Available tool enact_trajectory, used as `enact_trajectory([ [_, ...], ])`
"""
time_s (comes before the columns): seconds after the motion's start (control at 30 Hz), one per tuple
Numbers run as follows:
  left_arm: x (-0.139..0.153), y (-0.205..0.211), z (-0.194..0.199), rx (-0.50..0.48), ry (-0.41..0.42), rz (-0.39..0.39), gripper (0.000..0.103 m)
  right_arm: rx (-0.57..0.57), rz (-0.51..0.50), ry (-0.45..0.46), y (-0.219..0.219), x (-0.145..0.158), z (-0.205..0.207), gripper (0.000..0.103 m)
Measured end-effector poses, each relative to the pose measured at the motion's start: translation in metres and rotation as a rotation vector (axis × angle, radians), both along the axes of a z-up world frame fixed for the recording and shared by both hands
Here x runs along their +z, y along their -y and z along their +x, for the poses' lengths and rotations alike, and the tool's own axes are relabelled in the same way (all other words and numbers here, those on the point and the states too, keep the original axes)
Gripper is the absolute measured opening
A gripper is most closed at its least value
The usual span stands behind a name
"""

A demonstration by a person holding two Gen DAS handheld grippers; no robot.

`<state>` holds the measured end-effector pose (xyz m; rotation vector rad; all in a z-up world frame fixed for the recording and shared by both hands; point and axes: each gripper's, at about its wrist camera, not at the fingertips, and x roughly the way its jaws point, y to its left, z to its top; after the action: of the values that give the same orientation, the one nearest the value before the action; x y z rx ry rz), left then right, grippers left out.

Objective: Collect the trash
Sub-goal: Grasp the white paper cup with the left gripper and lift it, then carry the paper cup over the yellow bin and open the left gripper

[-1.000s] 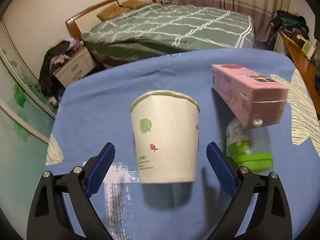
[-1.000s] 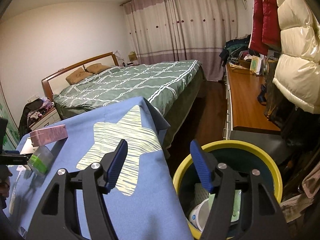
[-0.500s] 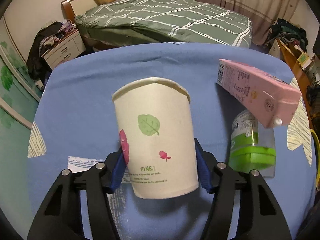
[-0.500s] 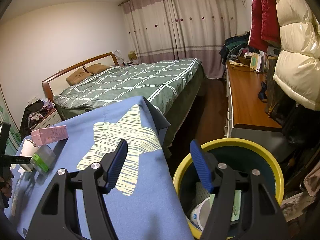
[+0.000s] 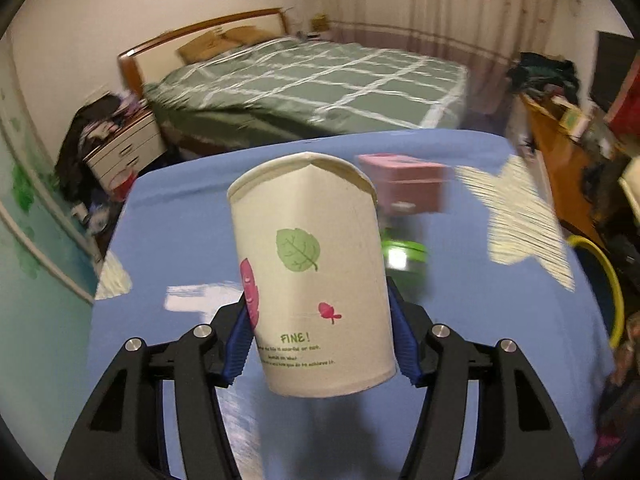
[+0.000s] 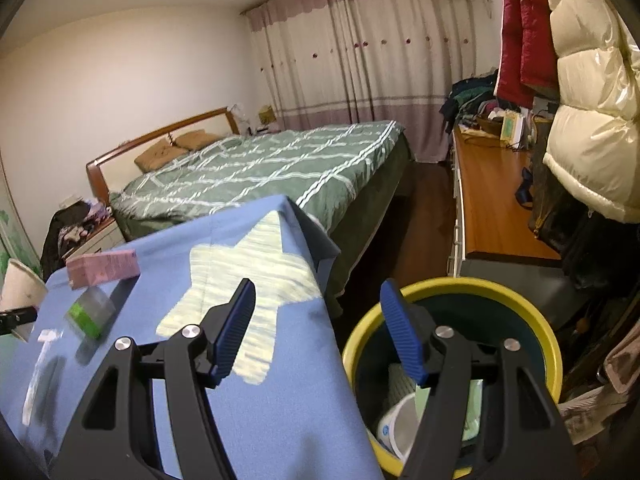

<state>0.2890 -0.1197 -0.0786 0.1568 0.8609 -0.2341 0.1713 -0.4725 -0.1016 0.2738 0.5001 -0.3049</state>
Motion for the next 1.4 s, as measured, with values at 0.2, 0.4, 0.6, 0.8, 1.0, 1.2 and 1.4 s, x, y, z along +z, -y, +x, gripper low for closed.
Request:
enact_trajectory([
  [0.2,0.016,0.078,-0.042,-0.213,0.013,-0.032,0.059,-0.043,0.002,0.007,0.020,0.010,-0.054,0.062],
  [0.4,0.017,0.181,-0.068,-0.427,-0.012,-0.064,0.059,-0.179,-0.029,0.031,0.053,0.020,-0.122,0.062],
  [0.6,0.003,0.290,-0.082,-0.579,-0.065,-0.043,0.059,-0.248,-0.035,0.002,0.075,0.014,-0.159,0.062],
  [0.8,-0.023,0.374,-0.084,-0.665,-0.115,-0.001,0.061,-0.282,0.010,-0.022,0.098,0.000,-0.176,0.062],
  [1.0,-0.038,0.406,-0.081,-0.661,-0.112,0.005,0.082,-0.298,0.045,-0.021,0.108,-0.006,-0.183,0.062],
  [1.2,-0.008,0.349,-0.081,-0.619,-0.052,-0.081,0.087,-0.274,0.059,-0.030,0.104,-0.012,-0.175,0.062],
  [1.4,0.023,0.226,-0.084,-0.450,0.091,-0.166,0.093,-0.193,0.074,-0.053,0.081,-0.016,-0.148,0.062],
])
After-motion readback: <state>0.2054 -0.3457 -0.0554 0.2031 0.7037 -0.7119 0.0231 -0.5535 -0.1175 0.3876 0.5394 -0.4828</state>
